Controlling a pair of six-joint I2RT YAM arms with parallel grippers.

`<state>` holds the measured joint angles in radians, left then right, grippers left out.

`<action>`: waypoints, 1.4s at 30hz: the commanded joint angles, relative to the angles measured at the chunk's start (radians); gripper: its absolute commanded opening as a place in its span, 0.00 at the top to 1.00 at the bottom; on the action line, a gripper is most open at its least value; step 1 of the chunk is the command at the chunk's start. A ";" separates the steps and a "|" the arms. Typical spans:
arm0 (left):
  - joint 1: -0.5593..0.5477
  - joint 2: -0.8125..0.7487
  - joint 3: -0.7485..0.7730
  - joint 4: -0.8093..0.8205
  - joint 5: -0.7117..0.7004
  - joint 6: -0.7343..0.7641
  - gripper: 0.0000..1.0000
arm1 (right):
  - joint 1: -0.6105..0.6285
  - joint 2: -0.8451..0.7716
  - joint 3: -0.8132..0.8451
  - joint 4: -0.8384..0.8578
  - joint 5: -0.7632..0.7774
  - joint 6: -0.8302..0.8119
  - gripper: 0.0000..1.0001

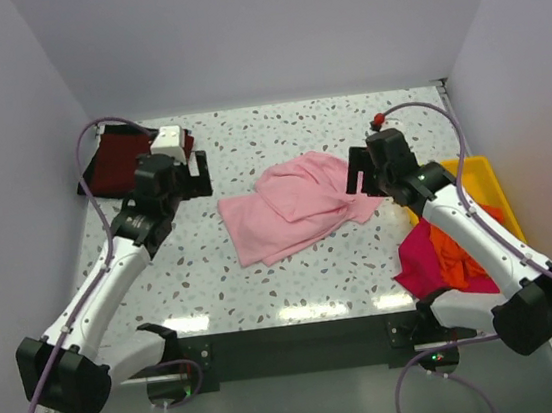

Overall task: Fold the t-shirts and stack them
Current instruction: Move the tshirt to the center of the board, then flatten the tshirt out

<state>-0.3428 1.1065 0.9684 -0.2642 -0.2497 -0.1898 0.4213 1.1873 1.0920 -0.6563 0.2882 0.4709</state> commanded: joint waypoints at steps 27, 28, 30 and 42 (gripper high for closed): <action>-0.096 -0.002 -0.348 0.069 0.245 -0.333 0.01 | -0.026 0.334 -0.054 0.426 -0.277 -0.162 0.23; -0.096 -0.002 -0.373 0.075 0.244 -0.342 0.01 | -0.026 0.340 -0.047 0.428 -0.276 -0.170 0.23; -0.097 0.003 -0.393 0.092 0.268 -0.365 0.01 | -0.026 0.363 -0.035 0.428 -0.284 -0.187 0.23; -0.102 0.013 -0.471 0.169 0.340 -0.422 0.01 | -0.026 0.465 -0.032 0.462 -0.385 -0.209 0.38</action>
<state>-0.4393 1.1305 0.5114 -0.1730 0.0540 -0.5713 0.3969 1.6520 1.0328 -0.2237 -0.0463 0.2806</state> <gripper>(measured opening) 0.992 0.644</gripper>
